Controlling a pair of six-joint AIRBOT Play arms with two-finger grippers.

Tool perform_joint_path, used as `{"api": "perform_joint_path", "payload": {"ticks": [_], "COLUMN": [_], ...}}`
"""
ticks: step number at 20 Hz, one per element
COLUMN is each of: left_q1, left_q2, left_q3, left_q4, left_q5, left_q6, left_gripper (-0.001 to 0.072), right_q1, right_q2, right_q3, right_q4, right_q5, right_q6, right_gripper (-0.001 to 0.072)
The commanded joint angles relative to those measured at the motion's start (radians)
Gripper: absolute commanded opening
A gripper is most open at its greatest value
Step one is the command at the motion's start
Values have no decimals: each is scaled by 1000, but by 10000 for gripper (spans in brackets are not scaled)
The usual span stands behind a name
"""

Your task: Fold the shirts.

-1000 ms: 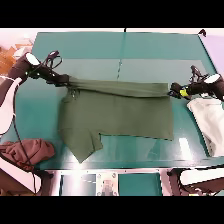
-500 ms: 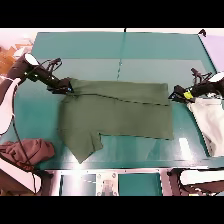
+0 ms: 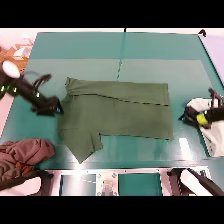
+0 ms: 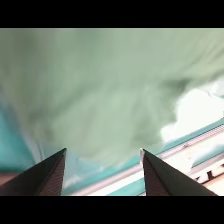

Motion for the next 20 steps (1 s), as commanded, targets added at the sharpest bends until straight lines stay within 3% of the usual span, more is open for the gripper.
{"api": "perform_joint_path", "payload": {"ticks": [1, 3, 7, 9, 14, 16, 17, 18, 19, 20], "left_q1": [2, 2, 2, 1, -86, -116, -116, -116, -116, -116], "left_q2": [293, 388, 408, 407, 391, 370, 366, 366, 367, 372], "left_q3": [-365, -531, -724, -791, -878, -876, -870, -856, -830, -791], "left_q4": [70, 38, -92, -203, -300, -363, -398, -410, -393, -350], "left_q5": [146, 230, 420, 532, 699, 758, 760, 742, 706, 655], "left_q6": [-67, -109, -103, -60, -51, -33, 5, 32, 35, 33], "left_gripper": [557, 556, 556, 555, 553, 367, 190, 32, 26, 25], "right_q1": [-60, -61, -60, -60, -33, 24, 58, 88, 109, 113], "right_q2": [243, 305, 310, 293, 183, 132, 107, 88, 75, 76], "right_q3": [-270, -366, -488, -527, -563, -563, -563, -557, -540, -520], "right_q4": [-1, 24, 176, 239, 356, 421, 463, 483, 477, 477], "right_q5": [-30, -58, -203, -284, -442, -524, -557, -572, -569, -550], "right_q6": [75, 84, 70, 53, 53, 53, 53, 53, 37, -9], "right_gripper": [381, 382, 382, 382, 402, 401, 384, 252, 28, 17]}}
